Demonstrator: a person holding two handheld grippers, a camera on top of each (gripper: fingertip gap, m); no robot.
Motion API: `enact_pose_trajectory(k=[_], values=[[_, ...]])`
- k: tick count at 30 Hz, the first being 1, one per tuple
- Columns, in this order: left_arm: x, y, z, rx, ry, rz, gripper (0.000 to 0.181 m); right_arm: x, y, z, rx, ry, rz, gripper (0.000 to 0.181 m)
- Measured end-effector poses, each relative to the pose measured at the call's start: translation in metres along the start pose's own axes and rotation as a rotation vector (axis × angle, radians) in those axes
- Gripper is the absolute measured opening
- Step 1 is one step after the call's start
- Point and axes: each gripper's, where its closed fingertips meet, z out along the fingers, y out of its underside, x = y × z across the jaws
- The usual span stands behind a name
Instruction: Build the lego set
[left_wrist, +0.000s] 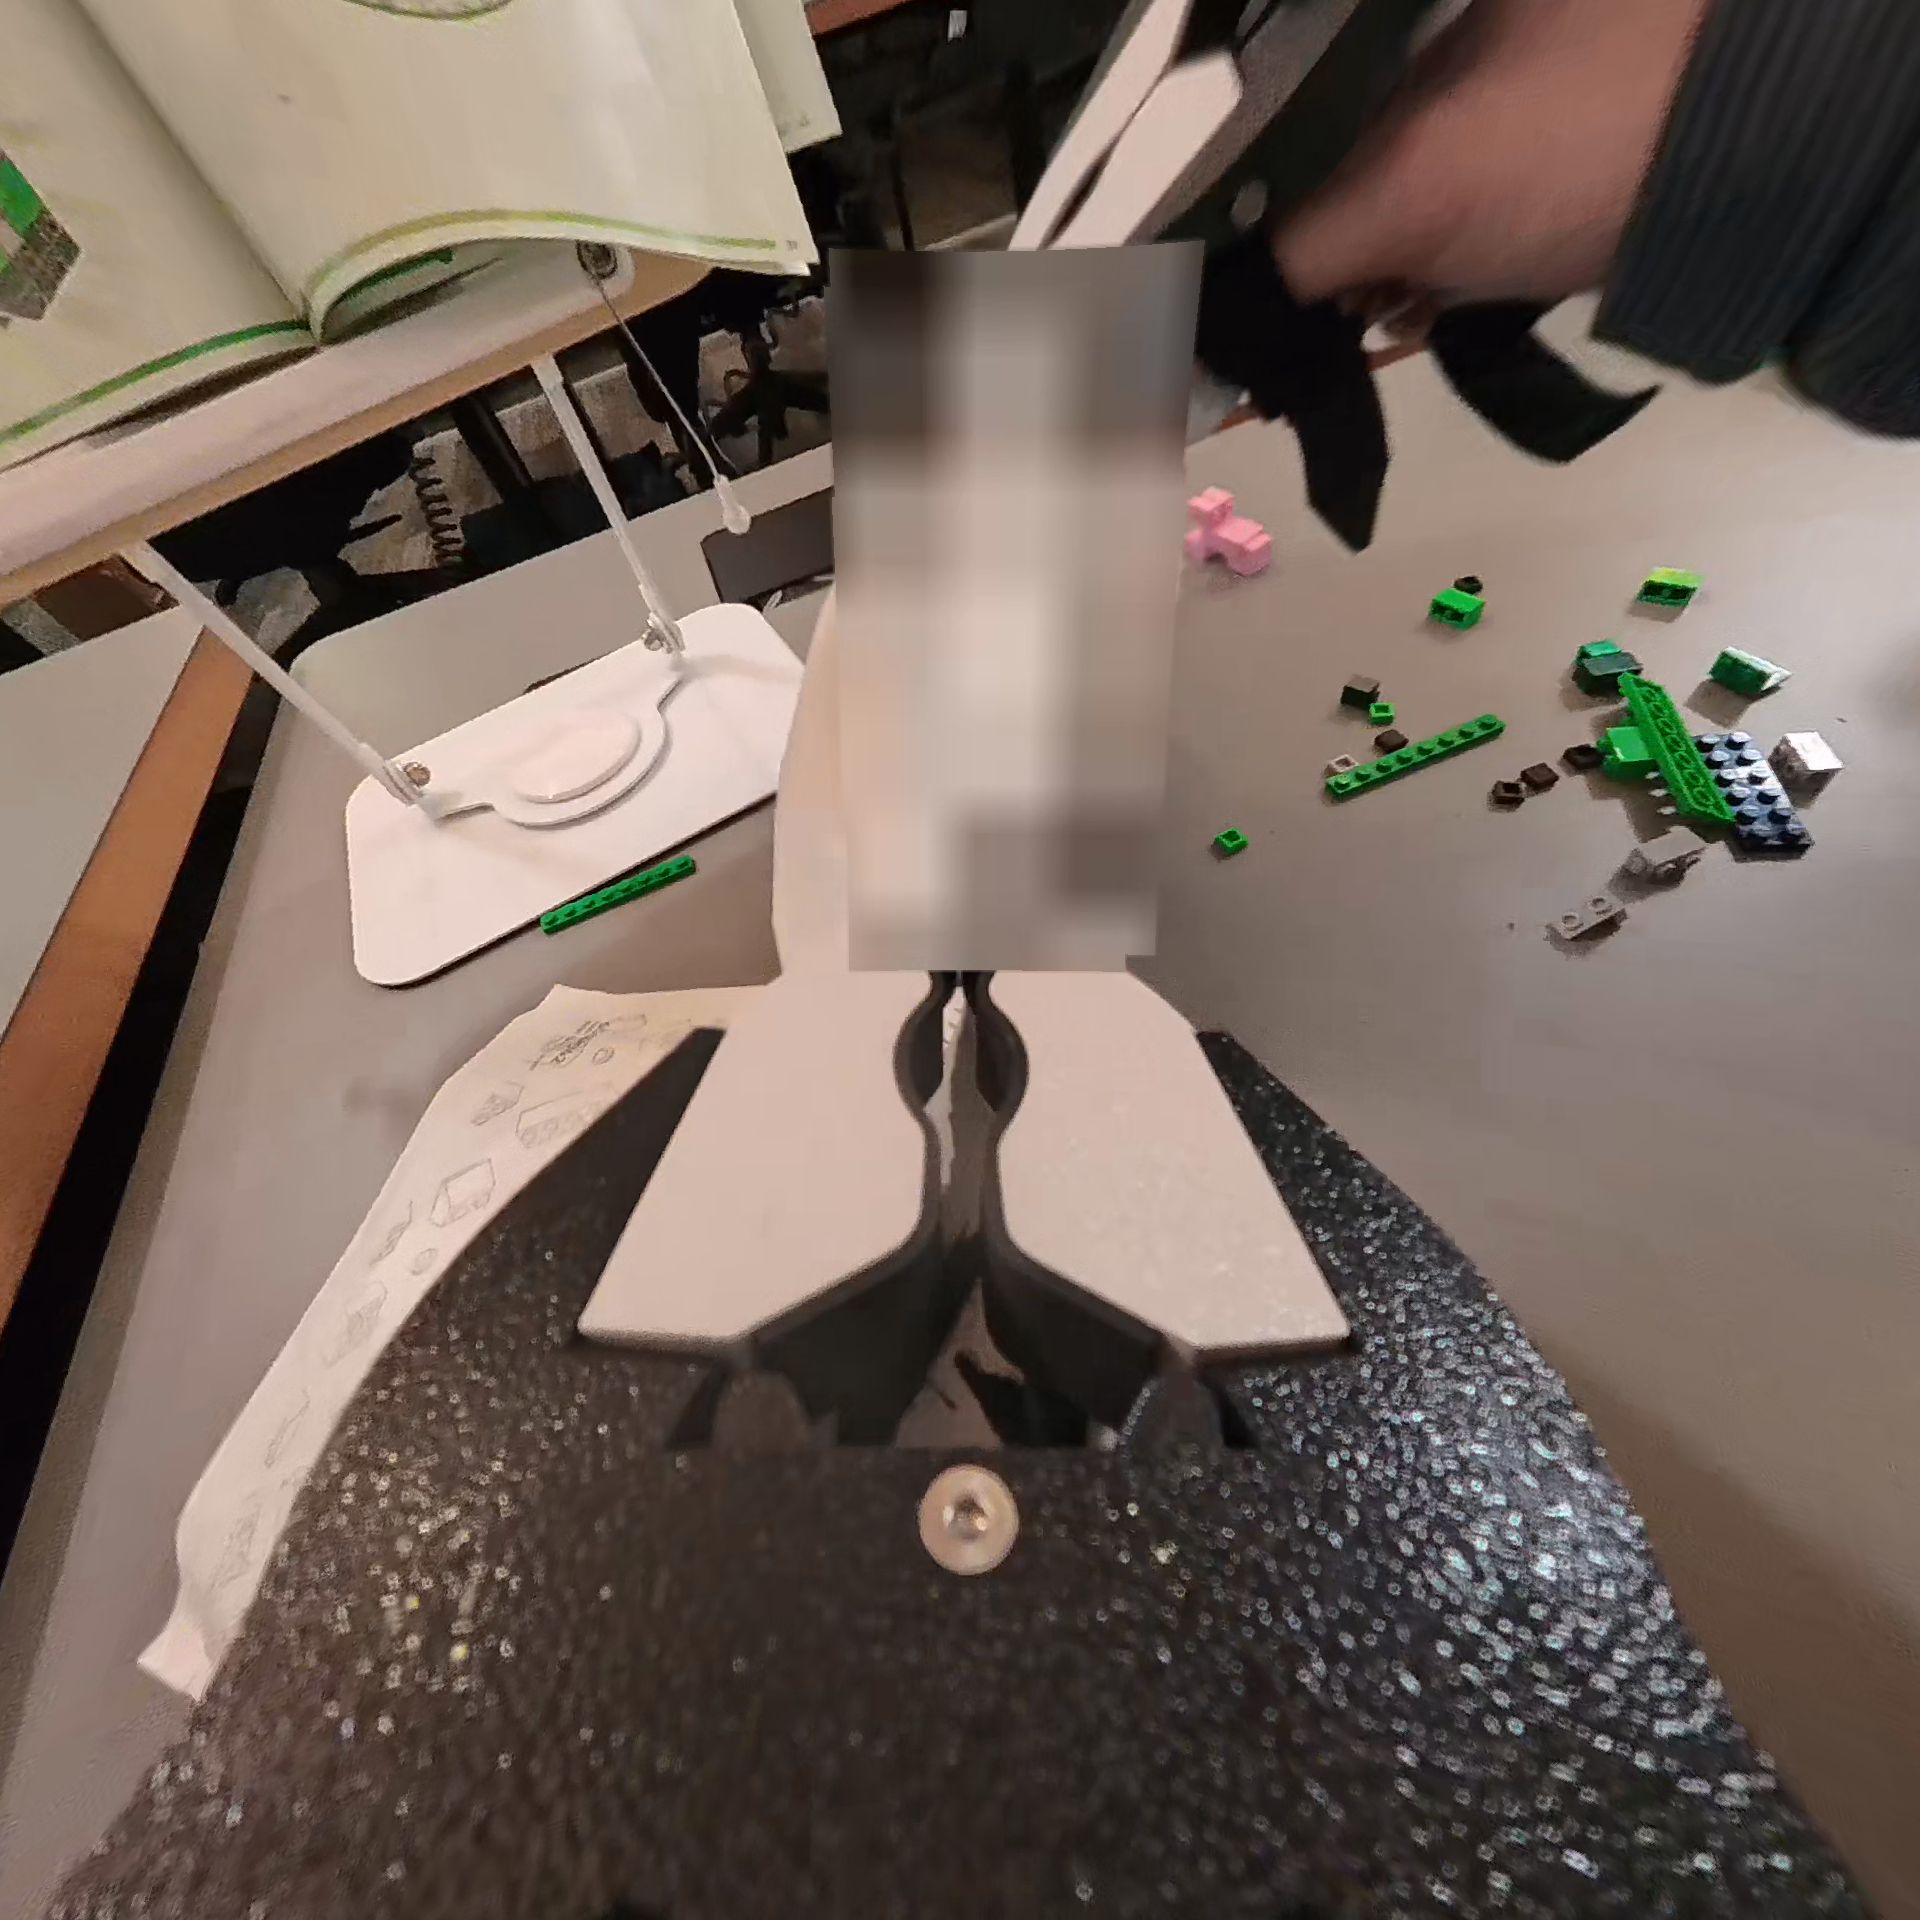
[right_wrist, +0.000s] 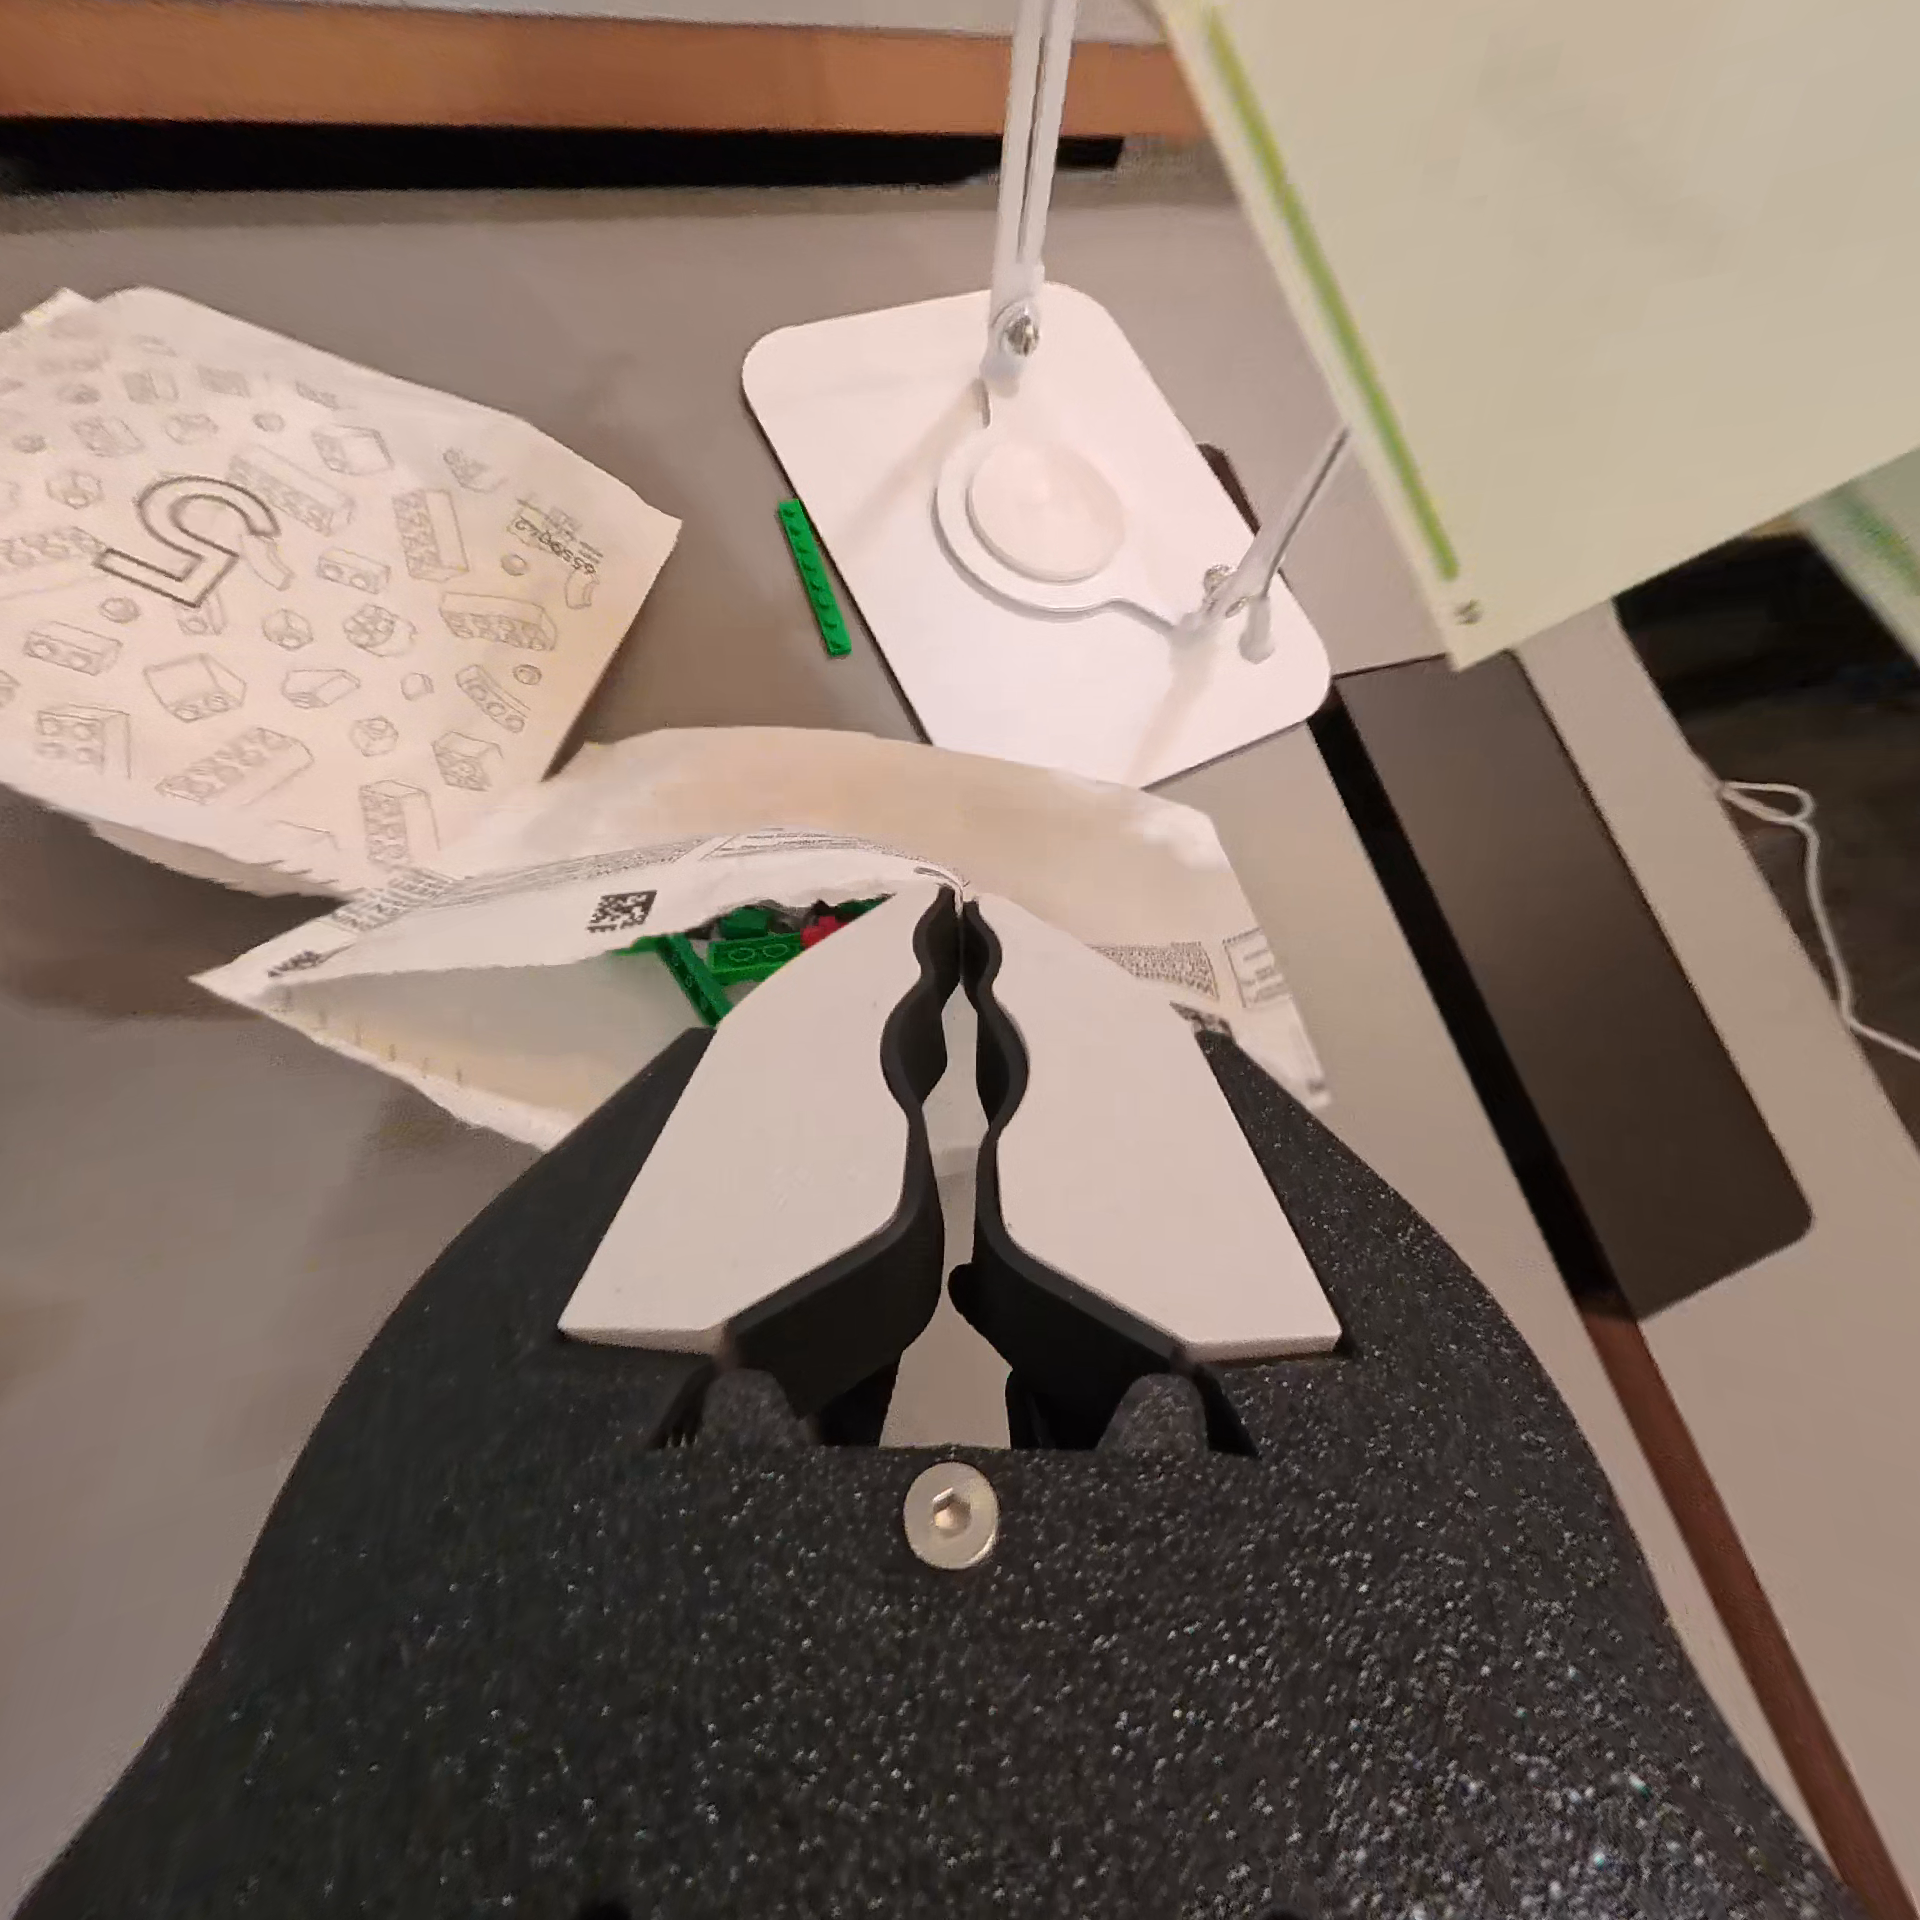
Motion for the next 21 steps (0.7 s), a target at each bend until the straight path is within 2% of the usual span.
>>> enact_pose_trajectory(k=[4, 7, 11, 14, 15, 17, 19, 21], values=[[0.006, 0.007, 0.0, -0.029, 0.012, 0.016, 0.002, -0.002, 0.012, 0.02, -0.013, -0.019, 0.043, 0.0], [0.017, 0.011, 0.003, -0.039, 0.062, 0.016, 0.011, -0.001, 0.018, 0.025, -0.019, 0.001, 0.05, 0.001], [0.035, 0.016, 0.014, -0.066, 0.104, 0.017, 0.011, 0.009, 0.027, 0.017, -0.016, 0.063, 0.045, 0.029], [0.05, 0.019, 0.021, -0.061, 0.124, 0.018, 0.0, 0.025, 0.038, -0.008, 0.018, 0.177, 0.06, 0.04], [0.055, 0.019, 0.023, -0.048, 0.132, 0.035, 0.0, 0.031, 0.043, -0.021, 0.036, 0.233, 0.078, 0.039], [0.058, 0.019, 0.026, -0.016, 0.119, 0.061, 0.0, 0.039, 0.056, -0.049, 0.076, 0.337, 0.143, 0.019], [0.056, 0.017, 0.03, 0.007, 0.11, 0.061, 0.0, 0.024, 0.072, -0.071, 0.119, 0.333, 0.188, 0.0], [0.054, 0.014, 0.036, 0.012, 0.117, 0.055, 0.0, 0.005, 0.094, -0.086, 0.115, 0.315, 0.197, 0.0]])
